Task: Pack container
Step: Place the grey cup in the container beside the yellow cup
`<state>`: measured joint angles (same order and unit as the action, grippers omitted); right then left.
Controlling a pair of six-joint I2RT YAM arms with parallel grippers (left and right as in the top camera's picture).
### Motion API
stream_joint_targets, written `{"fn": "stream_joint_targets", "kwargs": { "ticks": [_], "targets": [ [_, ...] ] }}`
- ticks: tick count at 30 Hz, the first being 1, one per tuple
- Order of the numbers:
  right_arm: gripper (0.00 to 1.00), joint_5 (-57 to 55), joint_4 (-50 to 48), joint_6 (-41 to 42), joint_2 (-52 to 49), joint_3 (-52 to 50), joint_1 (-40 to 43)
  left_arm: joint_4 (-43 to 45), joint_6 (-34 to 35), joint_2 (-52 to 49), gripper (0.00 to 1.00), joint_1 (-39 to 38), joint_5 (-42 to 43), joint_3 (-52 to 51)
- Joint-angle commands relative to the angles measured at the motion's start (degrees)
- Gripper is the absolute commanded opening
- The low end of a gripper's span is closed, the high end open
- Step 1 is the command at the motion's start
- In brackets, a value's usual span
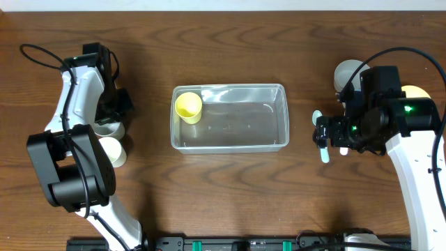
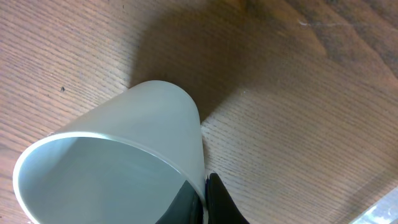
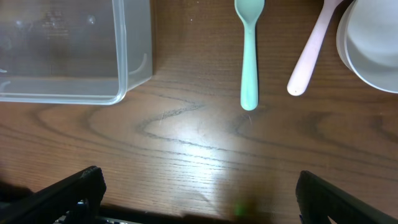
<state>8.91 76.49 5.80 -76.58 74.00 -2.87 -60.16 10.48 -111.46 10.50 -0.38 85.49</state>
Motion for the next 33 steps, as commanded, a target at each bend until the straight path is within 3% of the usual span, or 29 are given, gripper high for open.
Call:
{"fn": "stream_joint_targets", "kwargs": {
  "ticks": [1, 13, 26, 33],
  "targets": [
    [0.99, -0.6, 0.0, -0.8, -0.2, 0.9, 0.2, 0.2, -0.9, -0.7, 0.06, 0.3, -0.3, -0.2],
    [0.99, -0.6, 0.1, -0.8, -0.2, 1.0, 0.2, 1.8, -5.5, 0.3, 0.06, -2.1, 3.3, 2.3],
    [0.99, -1.4, 0.0, -1.2, -0.2, 0.9, 0.2, -5.3, -7.3, 20.5, 0.06, -24.4, 3.6, 5.3],
    [0.99, -1.4, 0.0, -1.2, -0.2, 1.0, 0.2, -12.3, -6.9, 22.7, 0.06, -34.6, 3.6, 5.1]
  ]
}}
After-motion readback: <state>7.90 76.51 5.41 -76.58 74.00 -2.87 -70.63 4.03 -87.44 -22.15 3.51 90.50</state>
